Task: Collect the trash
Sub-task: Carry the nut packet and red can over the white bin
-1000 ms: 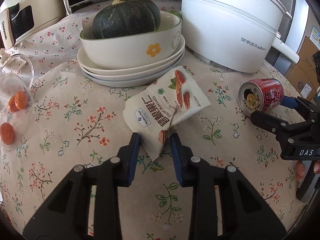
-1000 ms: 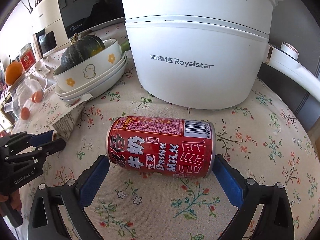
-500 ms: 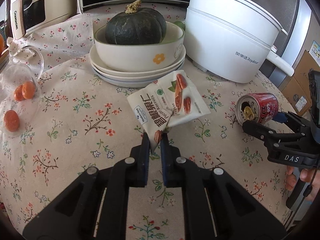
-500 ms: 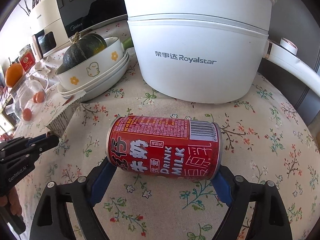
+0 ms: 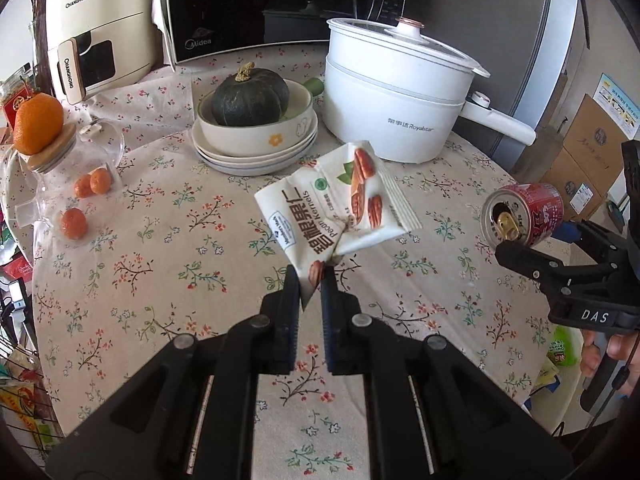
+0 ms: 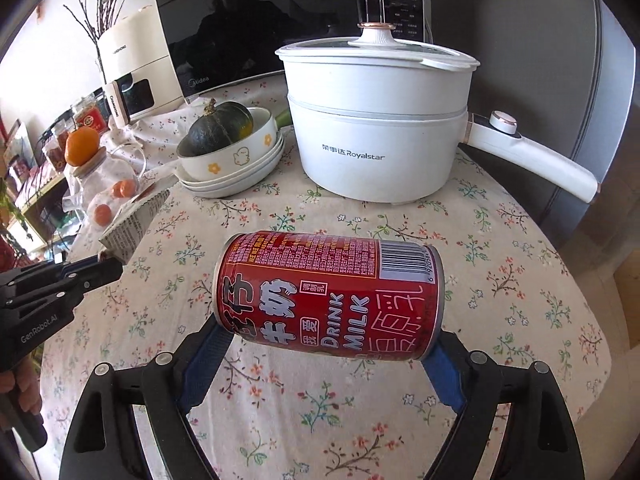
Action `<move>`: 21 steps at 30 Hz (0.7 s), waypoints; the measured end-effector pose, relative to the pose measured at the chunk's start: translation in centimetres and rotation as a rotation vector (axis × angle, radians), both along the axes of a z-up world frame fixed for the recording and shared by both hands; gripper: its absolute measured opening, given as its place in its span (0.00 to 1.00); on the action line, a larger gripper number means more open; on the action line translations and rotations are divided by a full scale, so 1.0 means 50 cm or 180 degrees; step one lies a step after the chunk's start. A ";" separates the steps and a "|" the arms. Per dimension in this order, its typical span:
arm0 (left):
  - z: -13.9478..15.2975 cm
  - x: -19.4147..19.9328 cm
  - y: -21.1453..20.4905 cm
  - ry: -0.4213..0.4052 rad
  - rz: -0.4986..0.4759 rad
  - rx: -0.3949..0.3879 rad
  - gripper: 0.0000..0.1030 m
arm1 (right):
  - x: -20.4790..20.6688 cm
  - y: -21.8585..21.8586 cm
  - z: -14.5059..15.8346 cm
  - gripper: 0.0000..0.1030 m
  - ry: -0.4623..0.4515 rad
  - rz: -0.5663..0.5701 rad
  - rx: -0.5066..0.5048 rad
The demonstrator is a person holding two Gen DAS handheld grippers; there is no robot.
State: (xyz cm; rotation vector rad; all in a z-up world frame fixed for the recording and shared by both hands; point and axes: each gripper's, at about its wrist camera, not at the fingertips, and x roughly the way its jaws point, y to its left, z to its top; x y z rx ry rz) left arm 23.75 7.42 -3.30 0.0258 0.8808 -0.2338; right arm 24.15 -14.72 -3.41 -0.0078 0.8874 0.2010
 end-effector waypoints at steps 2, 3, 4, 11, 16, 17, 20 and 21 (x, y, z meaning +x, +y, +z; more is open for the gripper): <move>0.015 -0.030 -0.009 -0.0025 -0.0014 -0.0022 0.11 | -0.029 -0.010 0.021 0.86 -0.0031 0.0001 -0.0005; 0.022 -0.045 -0.015 -0.0030 -0.0018 -0.0037 0.11 | -0.044 -0.013 0.028 0.86 -0.0043 -0.0002 -0.0007; 0.027 -0.059 -0.018 -0.0035 -0.0022 -0.0053 0.11 | -0.060 -0.017 0.036 0.86 -0.0051 -0.0003 -0.0010; 0.054 -0.149 -0.044 -0.0042 -0.0062 -0.0121 0.11 | -0.163 -0.045 0.079 0.86 -0.0099 -0.0001 -0.0022; 0.057 -0.210 -0.070 -0.0034 -0.0069 -0.0064 0.11 | -0.227 -0.062 0.090 0.86 -0.0073 0.0004 -0.0028; 0.056 -0.221 -0.076 -0.0025 -0.0076 -0.0063 0.11 | -0.240 -0.065 0.090 0.86 -0.0062 0.0016 -0.0033; 0.048 -0.253 -0.096 0.0010 -0.0122 -0.0046 0.11 | -0.273 -0.073 0.087 0.86 -0.0017 0.0025 -0.0080; 0.045 -0.264 -0.103 0.0022 -0.0145 -0.0021 0.11 | -0.282 -0.078 0.084 0.86 0.0019 0.0019 -0.0070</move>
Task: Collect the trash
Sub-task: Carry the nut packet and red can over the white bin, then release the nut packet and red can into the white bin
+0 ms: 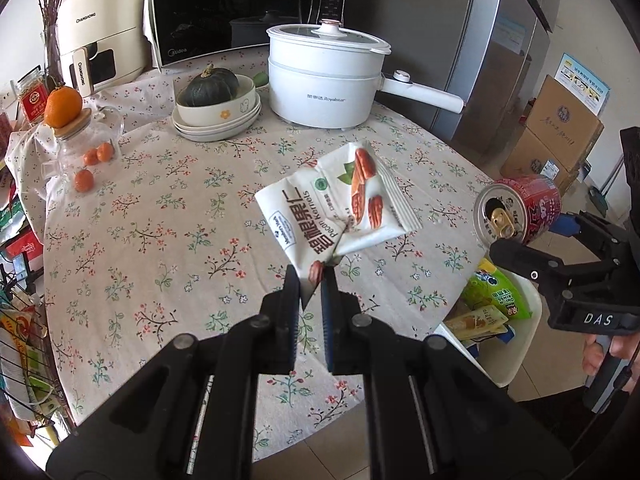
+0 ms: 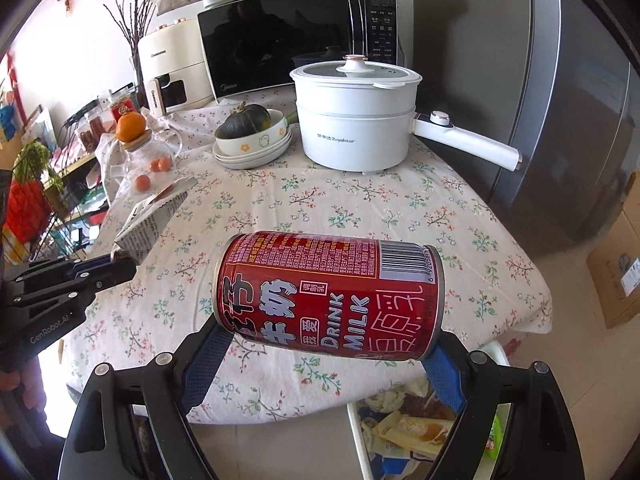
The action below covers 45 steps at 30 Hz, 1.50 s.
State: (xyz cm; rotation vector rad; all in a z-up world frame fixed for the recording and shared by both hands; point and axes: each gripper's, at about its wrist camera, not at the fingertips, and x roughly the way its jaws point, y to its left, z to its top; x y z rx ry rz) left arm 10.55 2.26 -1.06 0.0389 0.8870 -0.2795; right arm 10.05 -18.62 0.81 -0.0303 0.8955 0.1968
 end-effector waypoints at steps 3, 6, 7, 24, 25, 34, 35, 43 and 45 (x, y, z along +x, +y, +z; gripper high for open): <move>-0.017 -0.024 -0.020 0.0058 -0.0068 0.0009 0.11 | -0.026 -0.018 -0.013 0.86 0.0111 -0.0059 0.0038; -0.038 -0.038 -0.038 0.0156 -0.0112 0.0027 0.11 | -0.049 -0.040 -0.038 0.86 0.0250 -0.0114 0.0127; -0.044 -0.040 -0.043 0.0187 -0.0125 0.0033 0.11 | -0.053 -0.046 -0.048 0.86 0.0315 -0.0149 0.0107; -0.123 -0.095 -0.211 0.0412 -0.0724 0.0277 0.12 | -0.107 -0.235 -0.092 0.86 0.0653 -0.0724 0.0426; -0.128 -0.097 -0.224 0.0418 -0.0759 0.0290 0.12 | -0.110 -0.247 -0.097 0.86 0.0671 -0.0760 0.0420; -0.156 -0.103 -0.326 0.0411 -0.1061 0.0392 0.12 | -0.144 -0.335 -0.127 0.86 0.0753 -0.0991 0.0338; -0.159 -0.102 -0.337 0.0403 -0.1087 0.0408 0.13 | -0.148 -0.345 -0.130 0.86 0.0762 -0.1017 0.0344; -0.178 -0.090 -0.403 0.0328 -0.1267 0.0385 0.16 | -0.167 -0.403 -0.148 0.86 0.0827 -0.1205 0.0363; -0.179 -0.088 -0.406 0.0280 -0.1285 0.0368 0.25 | -0.168 -0.412 -0.150 0.86 0.0848 -0.1238 0.0362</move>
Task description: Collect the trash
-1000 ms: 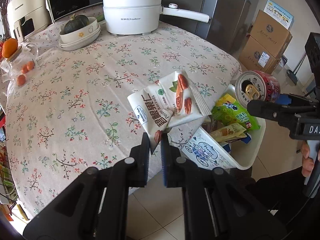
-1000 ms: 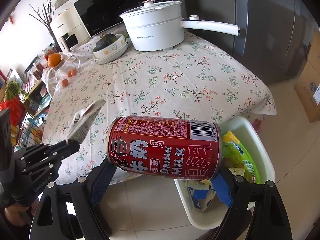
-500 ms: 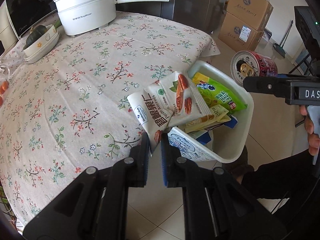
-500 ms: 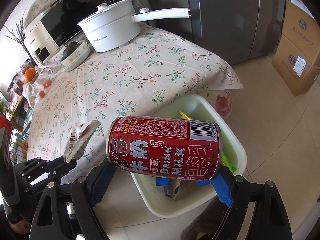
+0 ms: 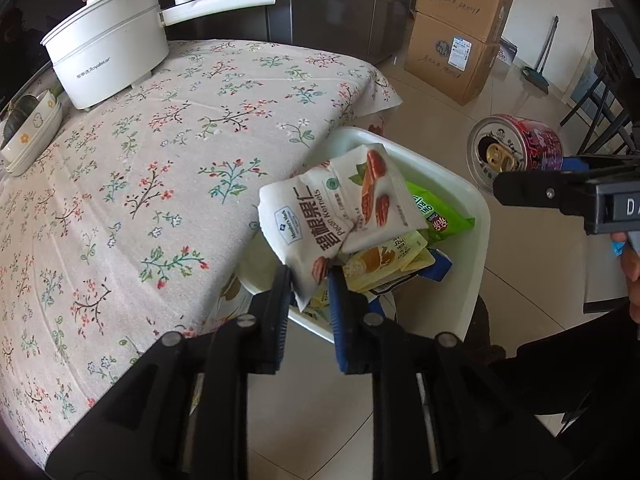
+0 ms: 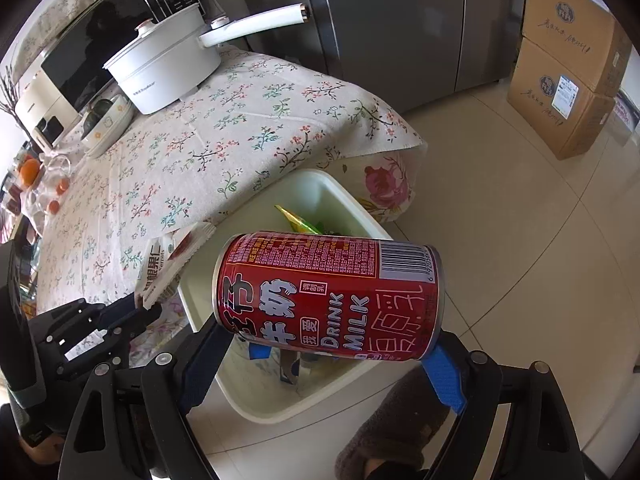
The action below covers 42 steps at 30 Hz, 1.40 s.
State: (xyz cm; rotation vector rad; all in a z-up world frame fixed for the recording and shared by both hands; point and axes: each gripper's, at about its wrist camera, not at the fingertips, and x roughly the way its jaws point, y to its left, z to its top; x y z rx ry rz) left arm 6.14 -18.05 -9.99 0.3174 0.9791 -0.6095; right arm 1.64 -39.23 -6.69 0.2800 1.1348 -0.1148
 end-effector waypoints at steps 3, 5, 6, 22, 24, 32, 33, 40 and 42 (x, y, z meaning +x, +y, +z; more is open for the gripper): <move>-0.001 0.000 -0.006 -0.0085 0.0009 0.0100 0.43 | -0.001 -0.008 -0.001 0.86 0.0007 -0.0018 0.0005; 0.001 -0.001 -0.001 -0.0166 0.0076 0.0182 0.62 | 0.001 -0.007 -0.001 0.86 0.0015 -0.0015 0.0001; 0.003 0.000 0.001 -0.0186 0.0121 0.0233 0.65 | 0.002 -0.005 -0.001 0.87 0.0021 -0.0011 0.0002; 0.035 0.002 0.095 -0.0220 0.0697 0.0336 0.91 | 0.037 0.024 0.008 0.99 -0.0069 -0.0039 0.0083; 0.045 -0.004 0.102 -0.0266 0.0737 0.0321 0.94 | 0.037 0.026 0.015 1.00 -0.0104 -0.0047 0.0091; 0.087 -0.040 0.134 -0.0389 0.0899 0.0204 0.99 | 0.008 0.060 0.050 1.00 -0.0247 0.0026 -0.0094; 0.095 -0.048 0.139 -0.0417 0.0924 0.0189 0.99 | 0.002 0.066 0.058 1.00 -0.0281 0.0050 -0.0143; 0.153 -0.110 0.188 -0.0600 0.1185 0.0169 0.99 | -0.070 0.140 0.137 1.00 -0.0722 0.0271 -0.0478; 0.176 -0.136 0.203 -0.0720 0.1259 0.0106 0.99 | -0.095 0.165 0.155 1.00 -0.0825 0.0334 -0.0538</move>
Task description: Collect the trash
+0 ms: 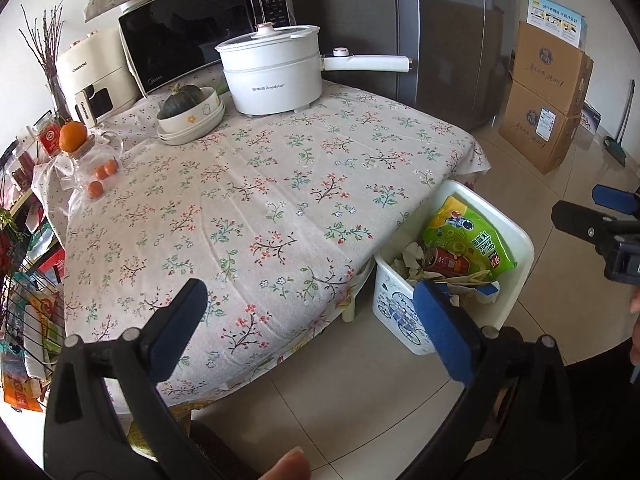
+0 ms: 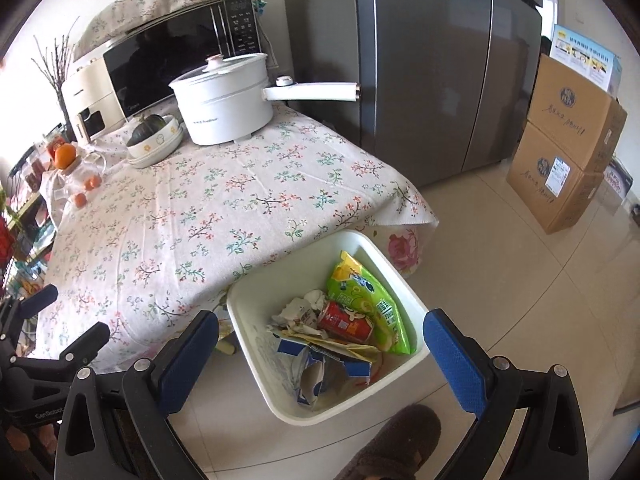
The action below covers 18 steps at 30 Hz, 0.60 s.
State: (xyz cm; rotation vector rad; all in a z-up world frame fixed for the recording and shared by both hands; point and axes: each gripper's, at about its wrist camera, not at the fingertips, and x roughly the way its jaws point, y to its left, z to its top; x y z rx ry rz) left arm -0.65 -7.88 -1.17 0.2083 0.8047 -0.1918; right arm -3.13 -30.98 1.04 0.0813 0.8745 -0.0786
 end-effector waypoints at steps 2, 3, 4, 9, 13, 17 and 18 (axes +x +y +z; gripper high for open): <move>0.020 -0.025 0.012 -0.0144 0.0059 -0.0004 0.99 | -0.024 0.022 0.013 1.00 -0.0047 0.0029 -0.0095; 0.028 -0.037 0.018 -0.0198 0.0079 -0.0019 0.99 | -0.038 0.030 0.021 1.00 -0.0093 0.0005 -0.0148; 0.036 -0.047 0.025 -0.0232 0.0095 -0.0048 0.99 | -0.053 0.037 0.031 1.00 -0.0159 -0.0020 -0.0193; 0.062 -0.088 0.049 -0.0390 0.0139 -0.0208 0.99 | -0.121 0.057 0.075 1.00 -0.0562 -0.0121 -0.0355; 0.071 -0.105 0.051 -0.0494 0.0143 -0.0254 0.99 | -0.139 0.064 0.090 1.00 -0.0719 -0.0185 -0.0432; 0.070 -0.108 0.049 -0.0525 0.0152 -0.0247 0.99 | -0.134 0.068 0.087 1.00 -0.0703 -0.0167 -0.0436; 0.069 -0.108 0.049 -0.0520 0.0152 -0.0250 0.99 | -0.133 0.068 0.085 1.00 -0.0692 -0.0159 -0.0427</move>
